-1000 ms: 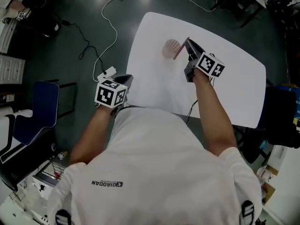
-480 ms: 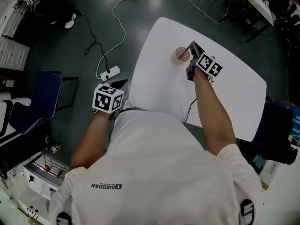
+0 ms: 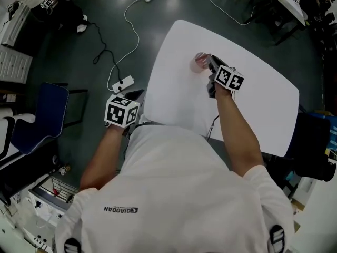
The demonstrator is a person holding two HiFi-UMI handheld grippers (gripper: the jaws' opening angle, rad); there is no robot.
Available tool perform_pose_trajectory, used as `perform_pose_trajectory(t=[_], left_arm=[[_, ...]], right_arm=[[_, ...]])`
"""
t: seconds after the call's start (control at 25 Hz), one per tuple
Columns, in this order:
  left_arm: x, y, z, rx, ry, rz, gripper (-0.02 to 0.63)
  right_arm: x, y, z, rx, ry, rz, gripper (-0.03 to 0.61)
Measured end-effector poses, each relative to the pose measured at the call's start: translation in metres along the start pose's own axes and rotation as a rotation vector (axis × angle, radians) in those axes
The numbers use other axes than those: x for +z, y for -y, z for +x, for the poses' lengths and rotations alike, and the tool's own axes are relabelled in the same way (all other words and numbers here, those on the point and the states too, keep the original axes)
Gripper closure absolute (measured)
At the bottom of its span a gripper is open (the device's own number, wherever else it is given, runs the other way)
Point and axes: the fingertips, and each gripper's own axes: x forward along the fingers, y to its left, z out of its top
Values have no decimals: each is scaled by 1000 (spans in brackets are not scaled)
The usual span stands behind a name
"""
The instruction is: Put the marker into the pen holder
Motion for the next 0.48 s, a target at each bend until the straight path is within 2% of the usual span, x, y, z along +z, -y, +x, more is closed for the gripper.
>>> perform_pose_trajectory(t=[0.2, 0.48], left_arm=[[7, 12, 10, -24, -7, 23, 588], [17, 26, 18, -45, -16, 65, 588]], right_arm=[[5, 0, -14, 26, 18, -20, 483], [13, -8, -39, 85, 66, 23, 510]])
